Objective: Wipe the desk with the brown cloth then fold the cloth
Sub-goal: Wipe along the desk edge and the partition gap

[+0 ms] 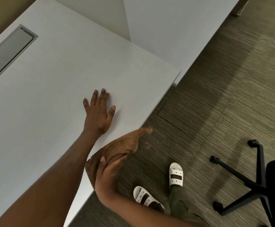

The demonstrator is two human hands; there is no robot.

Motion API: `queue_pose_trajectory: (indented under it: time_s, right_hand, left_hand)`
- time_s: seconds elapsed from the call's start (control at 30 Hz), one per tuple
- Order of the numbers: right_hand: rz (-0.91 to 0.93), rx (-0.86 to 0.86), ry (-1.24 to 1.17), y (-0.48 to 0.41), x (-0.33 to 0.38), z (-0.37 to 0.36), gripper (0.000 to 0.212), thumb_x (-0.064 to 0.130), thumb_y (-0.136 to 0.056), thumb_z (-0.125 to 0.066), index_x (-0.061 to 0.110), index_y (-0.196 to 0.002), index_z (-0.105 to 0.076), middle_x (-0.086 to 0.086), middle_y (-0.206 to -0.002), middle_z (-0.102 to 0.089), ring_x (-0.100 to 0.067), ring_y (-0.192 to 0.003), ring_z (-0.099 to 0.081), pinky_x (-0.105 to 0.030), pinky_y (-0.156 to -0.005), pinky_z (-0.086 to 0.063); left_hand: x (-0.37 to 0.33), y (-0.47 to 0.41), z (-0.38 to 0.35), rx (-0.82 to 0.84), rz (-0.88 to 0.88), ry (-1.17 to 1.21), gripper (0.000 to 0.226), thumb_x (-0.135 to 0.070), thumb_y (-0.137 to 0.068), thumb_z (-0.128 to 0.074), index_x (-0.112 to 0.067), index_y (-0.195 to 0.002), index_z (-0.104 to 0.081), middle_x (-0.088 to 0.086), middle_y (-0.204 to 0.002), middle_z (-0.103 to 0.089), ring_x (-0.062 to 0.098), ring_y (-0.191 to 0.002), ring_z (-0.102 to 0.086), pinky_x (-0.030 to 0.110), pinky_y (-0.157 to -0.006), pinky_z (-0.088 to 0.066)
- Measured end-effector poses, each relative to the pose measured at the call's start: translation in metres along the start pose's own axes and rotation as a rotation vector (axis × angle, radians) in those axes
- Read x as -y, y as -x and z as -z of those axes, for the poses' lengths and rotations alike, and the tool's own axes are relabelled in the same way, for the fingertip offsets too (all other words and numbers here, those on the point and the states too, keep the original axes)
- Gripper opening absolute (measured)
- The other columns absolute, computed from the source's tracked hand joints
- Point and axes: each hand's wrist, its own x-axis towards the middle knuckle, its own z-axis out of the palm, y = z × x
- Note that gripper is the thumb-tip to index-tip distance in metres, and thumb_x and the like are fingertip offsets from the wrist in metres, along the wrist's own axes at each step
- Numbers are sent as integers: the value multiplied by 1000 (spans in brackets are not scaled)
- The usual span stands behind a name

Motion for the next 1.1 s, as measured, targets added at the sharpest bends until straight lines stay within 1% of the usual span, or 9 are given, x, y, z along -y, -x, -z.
queue_pose_trajectory:
  time_s: [0.07,0.13,0.23,0.33,0.5,0.6,0.77,0.97,1.1]
  right_hand:
    - [-2,17,25,-2,-1,0,77,34,-99,-48,3,-140,9,-29,-154,-20,-36,-144,-26,-47,-115,-28]
    - [-23,47,10,-13,1,4,79,38,-100,-43,3,-143,12,-25,-157,-15,-30,-146,-21,-42,-117,-23]
    - [-23,-64,-126,-55,11,17,75,26,-100,-48,-6,-148,-2,-25,-155,-20,-30,-143,-28,-43,-115,-27]
    - [-34,-151,-139,-109,20,35,75,26,-99,-48,-6,-149,-2,-25,-154,-22,-30,-140,-30,-42,-115,-27]
    - [-44,-248,-86,-195,30,68,80,31,-99,-48,-6,-148,3,-26,-156,-14,-35,-145,-16,-42,-121,-11]
    - [-28,-282,4,-237,35,87,80,33,-99,-46,-8,-147,2,-28,-155,-15,-38,-144,-17,-48,-119,-12]
    - [18,-325,199,-286,45,113,78,35,-100,-43,-10,-147,-1,-33,-154,-15,-42,-142,-20,-47,-118,-14]
    - [161,-314,504,-312,51,131,70,35,-99,-41,0,-150,-10,-32,-155,-9,-47,-141,-15,-55,-116,-14]
    - [226,-298,556,-326,55,141,68,37,-95,-47,3,-148,-22,-23,-153,-23,-43,-138,-22,-58,-112,-24]
  left_hand:
    - [0,0,1,1,3,7,71,-58,-94,-9,-14,-148,-24,3,-161,-15,21,-148,-2,60,-115,-1]
    - [0,1,1,6,5,6,70,-56,-94,-11,-14,-148,-25,3,-160,-15,21,-148,-2,59,-115,-2]
    - [-1,0,3,7,10,6,68,-54,-94,-14,-13,-148,-25,3,-160,-16,22,-148,-2,59,-116,-1]
    - [-3,0,4,-1,9,12,67,-52,-94,-16,-13,-147,-27,5,-160,-19,24,-148,-5,60,-115,-1]
    - [-4,1,4,6,24,9,68,-55,-94,-14,-15,-149,-23,5,-160,-16,22,-148,-2,59,-116,0]
    - [-3,1,4,13,33,-1,69,-55,-95,-14,-14,-149,-21,4,-161,-15,21,-148,-1,57,-117,3]
    - [-2,2,4,11,20,-7,72,-56,-94,-13,-11,-149,-22,5,-160,-16,21,-148,-3,57,-117,0]
    - [-1,3,3,11,23,-1,71,-55,-94,-15,-11,-150,-19,4,-160,-16,19,-148,-2,55,-117,1]
    - [0,1,3,11,26,-7,70,-55,-95,-16,-12,-150,-19,4,-160,-15,18,-148,-1,54,-118,1]
